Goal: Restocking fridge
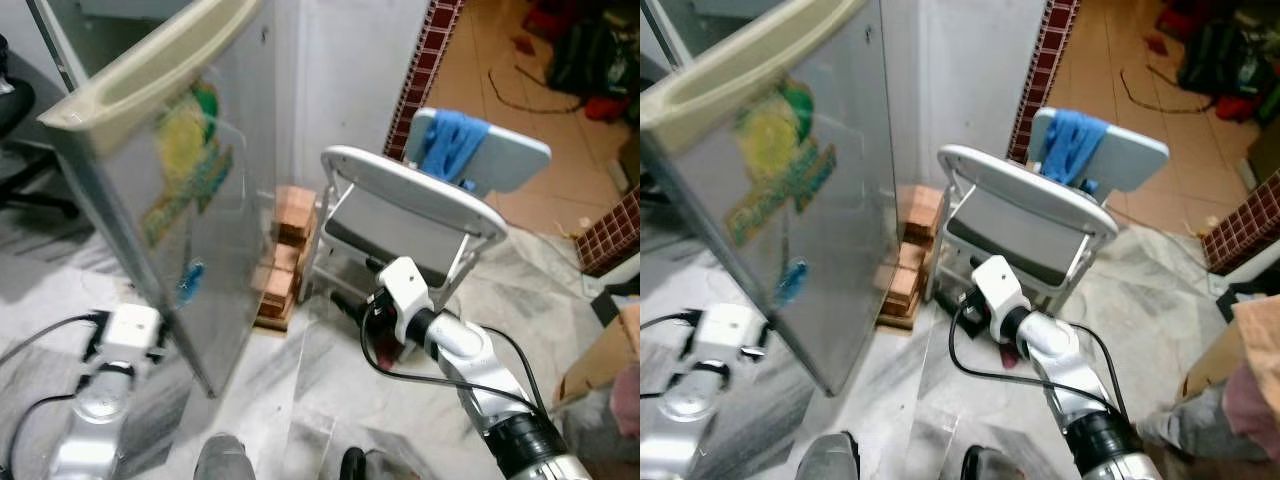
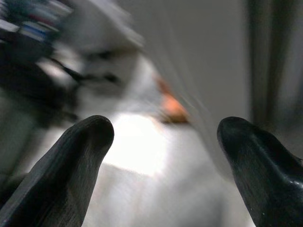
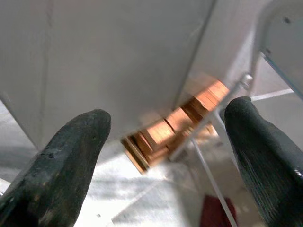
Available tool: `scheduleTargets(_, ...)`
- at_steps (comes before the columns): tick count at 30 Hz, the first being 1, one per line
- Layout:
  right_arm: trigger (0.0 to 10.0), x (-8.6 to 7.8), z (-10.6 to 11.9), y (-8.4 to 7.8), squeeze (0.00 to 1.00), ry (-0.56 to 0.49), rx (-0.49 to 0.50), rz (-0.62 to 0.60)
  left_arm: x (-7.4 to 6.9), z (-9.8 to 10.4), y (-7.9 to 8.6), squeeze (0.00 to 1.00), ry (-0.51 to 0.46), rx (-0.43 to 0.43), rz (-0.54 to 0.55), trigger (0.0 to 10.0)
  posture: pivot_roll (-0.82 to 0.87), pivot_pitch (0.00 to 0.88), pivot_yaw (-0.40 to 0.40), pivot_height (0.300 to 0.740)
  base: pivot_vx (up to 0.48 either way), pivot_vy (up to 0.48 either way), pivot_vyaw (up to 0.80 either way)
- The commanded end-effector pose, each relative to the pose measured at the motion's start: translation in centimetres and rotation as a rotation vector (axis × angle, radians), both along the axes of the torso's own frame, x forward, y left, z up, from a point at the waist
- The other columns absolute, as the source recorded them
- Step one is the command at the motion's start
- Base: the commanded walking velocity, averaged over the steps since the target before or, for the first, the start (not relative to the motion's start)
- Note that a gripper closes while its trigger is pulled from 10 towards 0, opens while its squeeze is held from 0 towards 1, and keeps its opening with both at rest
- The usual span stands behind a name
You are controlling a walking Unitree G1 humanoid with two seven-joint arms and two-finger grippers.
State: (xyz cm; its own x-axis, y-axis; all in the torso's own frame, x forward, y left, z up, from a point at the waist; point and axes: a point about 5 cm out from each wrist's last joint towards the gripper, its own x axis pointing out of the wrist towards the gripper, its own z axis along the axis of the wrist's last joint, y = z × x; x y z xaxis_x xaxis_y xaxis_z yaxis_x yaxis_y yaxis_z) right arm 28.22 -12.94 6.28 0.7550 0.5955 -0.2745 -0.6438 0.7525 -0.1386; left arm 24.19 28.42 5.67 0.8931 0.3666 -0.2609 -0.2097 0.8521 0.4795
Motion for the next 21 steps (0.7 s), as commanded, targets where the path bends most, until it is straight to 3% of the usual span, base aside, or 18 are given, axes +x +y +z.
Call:
scheduleTargets(1,10.0,0.1,-0.3,-1.1,0.0,0.003,-0.015,-0.043,-0.7,1.1,2.3,0.0,-0.061,0.052,0.124,10.0,0.12,0.104,-0.055,0.74,0.0,0.0,0.0)
scheduleTargets(3,10.0,0.1,-0.3,-1.1,0.0,0.003,-0.016,-0.047,-1.3,1.2,3.3,0.0,-0.071,0.06,0.176,10.0,0.12,0.106,-0.056,0.74,0.0,0.0,0.0)
scheduleTargets(4,10.0,0.0,-0.5,-1.1,0.0,0.006,-0.018,-0.047,-2.3,1.1,4.3,0.0,-0.075,0.062,0.232,10.0,0.13,0.106,-0.058,0.74,0.0,0.0,0.0)
scheduleTargets(7,10.0,-0.1,-0.7,-0.8,0.0,0.01,-0.019,-0.037,-3.2,1.3,4.2,0.0,-0.099,0.072,0.215,10.0,0.13,0.107,-0.062,0.74,0.0,0.0,0.0)
scheduleTargets(9,10.0,-0.2,-0.7,-0.6,0.0,0.009,-0.017,-0.034,-2.8,1.6,3.2,0.0,-0.139,0.048,0.173,10.0,0.13,0.105,-0.065,0.74,0.0,0.0,0.0)
scheduleTargets(12,10.0,-0.3,-0.6,-0.4,0.0,-0.002,0.018,-0.059,-1.2,2.7,-0.3,0.0,-0.246,-0.005,0.017,10.0,0.13,0.099,-0.065,0.74,0.0,0.0,0.0)
scheduleTargets(15,10.0,-0.6,-0.4,-0.3,0.0,-0.031,0.068,-0.097,-0.4,3.3,-2.4,0.0,-0.287,-0.019,-0.065,10.0,0.12,0.094,-0.061,0.74,0.0,0.0,0.0)
scheduleTargets(17,10.0,-0.9,-0.2,-0.5,0.0,-0.041,0.141,-0.181,0.1,3.6,-4.7,0.0,-0.309,-0.062,-0.16,10.0,0.1,0.087,-0.054,0.74,0.0,0.0,0.0)
scheduleTargets(18,10.0,-0.9,-0.2,-0.5,0.0,-0.041,0.141,-0.181,0.1,3.6,-4.7,0.0,-0.309,-0.062,-0.16,10.0,0.1,0.087,-0.054,0.74,0.0,0.0,0.0)
scheduleTargets(21,10.0,-1.1,0.3,-1.7,0.0,-0.113,0.216,-0.347,0.7,3.7,-7.3,0.0,-0.308,-0.135,-0.265,10.0,0.09,0.078,-0.041,0.74,0.0,0.0,0.0)
